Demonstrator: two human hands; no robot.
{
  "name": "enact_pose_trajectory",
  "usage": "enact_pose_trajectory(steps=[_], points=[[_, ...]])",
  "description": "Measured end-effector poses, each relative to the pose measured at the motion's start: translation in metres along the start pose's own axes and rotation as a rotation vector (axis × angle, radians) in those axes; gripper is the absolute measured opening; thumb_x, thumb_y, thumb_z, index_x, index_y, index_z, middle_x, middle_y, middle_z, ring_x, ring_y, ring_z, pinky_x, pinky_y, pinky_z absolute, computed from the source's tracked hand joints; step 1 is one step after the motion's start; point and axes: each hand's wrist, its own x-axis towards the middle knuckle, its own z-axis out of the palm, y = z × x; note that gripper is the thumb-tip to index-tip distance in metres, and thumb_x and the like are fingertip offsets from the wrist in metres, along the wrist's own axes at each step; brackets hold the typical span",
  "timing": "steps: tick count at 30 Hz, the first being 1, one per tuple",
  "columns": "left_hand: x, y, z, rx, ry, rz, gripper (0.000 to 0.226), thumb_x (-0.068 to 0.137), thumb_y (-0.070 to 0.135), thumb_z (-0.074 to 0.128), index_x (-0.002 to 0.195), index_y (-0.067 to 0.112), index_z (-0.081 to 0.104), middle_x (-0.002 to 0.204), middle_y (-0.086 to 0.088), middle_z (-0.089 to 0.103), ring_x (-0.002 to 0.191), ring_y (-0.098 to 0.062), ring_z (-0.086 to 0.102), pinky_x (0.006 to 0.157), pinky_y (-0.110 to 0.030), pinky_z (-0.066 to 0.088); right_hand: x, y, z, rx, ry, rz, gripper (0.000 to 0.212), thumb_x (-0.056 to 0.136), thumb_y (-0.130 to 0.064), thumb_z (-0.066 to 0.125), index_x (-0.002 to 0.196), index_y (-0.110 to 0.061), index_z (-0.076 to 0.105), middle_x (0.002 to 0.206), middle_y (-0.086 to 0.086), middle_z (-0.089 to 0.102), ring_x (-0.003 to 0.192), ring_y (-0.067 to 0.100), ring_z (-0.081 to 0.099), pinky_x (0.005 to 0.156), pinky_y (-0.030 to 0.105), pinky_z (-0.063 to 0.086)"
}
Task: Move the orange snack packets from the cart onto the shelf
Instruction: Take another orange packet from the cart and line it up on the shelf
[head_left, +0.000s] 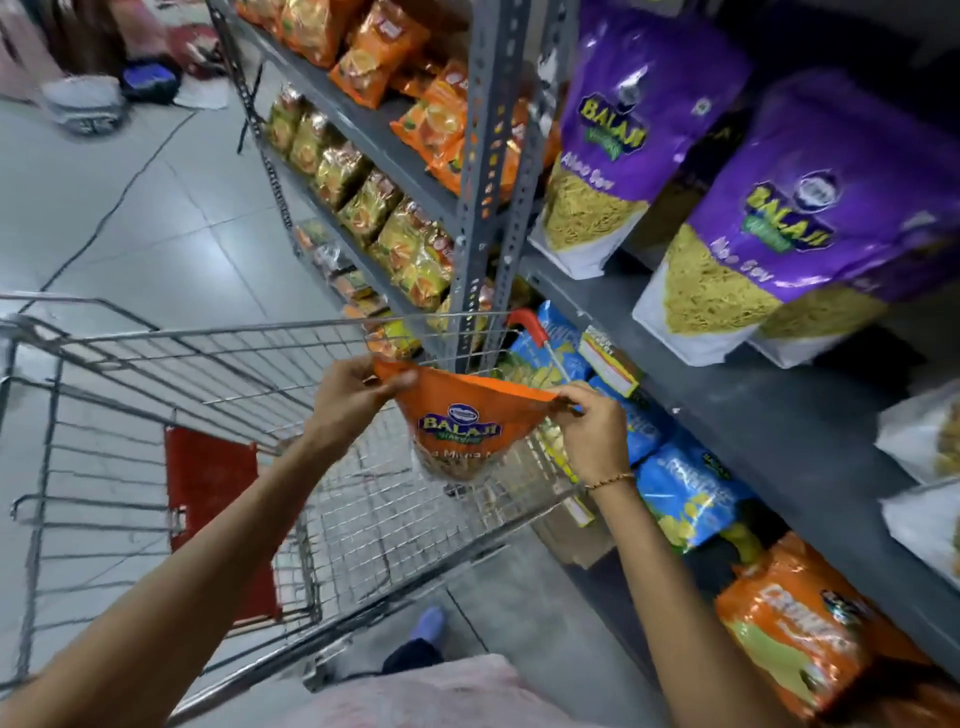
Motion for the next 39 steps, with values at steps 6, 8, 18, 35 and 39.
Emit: enact_pose_trajectory(steps=[6, 8, 18, 35, 39], points=[[0.017, 0.083, 0.069, -0.107, -0.057, 0.261, 0.018, 0.082, 0.012, 0.066, 0.067, 0.022, 0.063, 0.056, 0.021, 0.066, 0.058, 0.005, 0.061, 0.059, -0.011, 0.050, -0.014, -0.023, -0.091, 0.136, 0.263, -0.022, 0.027, 0.075, 0.011, 0.058, 0.076, -0.014, 0.068, 0.072, 0.003, 0.060, 0.069, -0.007, 0.057, 0.067, 0.007, 0.044], [0.019, 0.109, 0.097, -0.128, -0.094, 0.321, 0.020, 0.083, 0.008, 0.064, 0.066, 0.018, 0.060, 0.048, 0.024, 0.062, 0.051, 0.008, 0.057, 0.052, -0.006, 0.044, -0.024, -0.028, -0.119, 0.105, 0.381, -0.047, 0.016, 0.079, 0.002, 0.063, 0.072, -0.011, 0.067, 0.071, 0.011, 0.060, 0.065, -0.002, 0.056, 0.064, 0.009, 0.042], [-0.056, 0.195, 0.285, -0.195, -0.631, 0.494, 0.027, 0.069, 0.038, 0.075, 0.064, 0.014, 0.063, 0.056, 0.005, 0.058, 0.054, -0.007, 0.046, 0.054, -0.030, 0.042, -0.173, -0.025, -0.258, 0.159, 1.008, 0.165, 0.016, 0.088, -0.025, 0.060, 0.073, -0.021, 0.060, 0.072, 0.001, 0.065, 0.067, 0.006, 0.056, 0.068, 0.029, 0.049], [-0.247, 0.239, 0.488, -0.223, -1.036, 0.503, 0.027, 0.079, 0.029, 0.070, 0.074, 0.002, 0.067, 0.077, -0.011, 0.070, 0.069, -0.021, 0.066, 0.063, -0.038, 0.056, -0.321, 0.054, -0.454, 0.174, 1.521, 0.207, 0.025, 0.091, -0.022, 0.056, 0.066, -0.023, 0.059, 0.050, -0.020, 0.060, 0.052, -0.003, 0.046, 0.054, 0.019, 0.043], [-0.285, 0.245, 0.528, -0.230, -1.027, 0.485, 0.033, 0.080, 0.030, 0.069, 0.069, -0.001, 0.064, 0.074, -0.014, 0.070, 0.068, -0.017, 0.065, 0.067, -0.042, 0.055, -0.331, 0.074, -0.507, 0.201, 1.528, 0.185, 0.024, 0.091, -0.020, 0.055, 0.068, -0.025, 0.060, 0.053, -0.020, 0.061, 0.054, -0.004, 0.051, 0.056, 0.019, 0.047]])
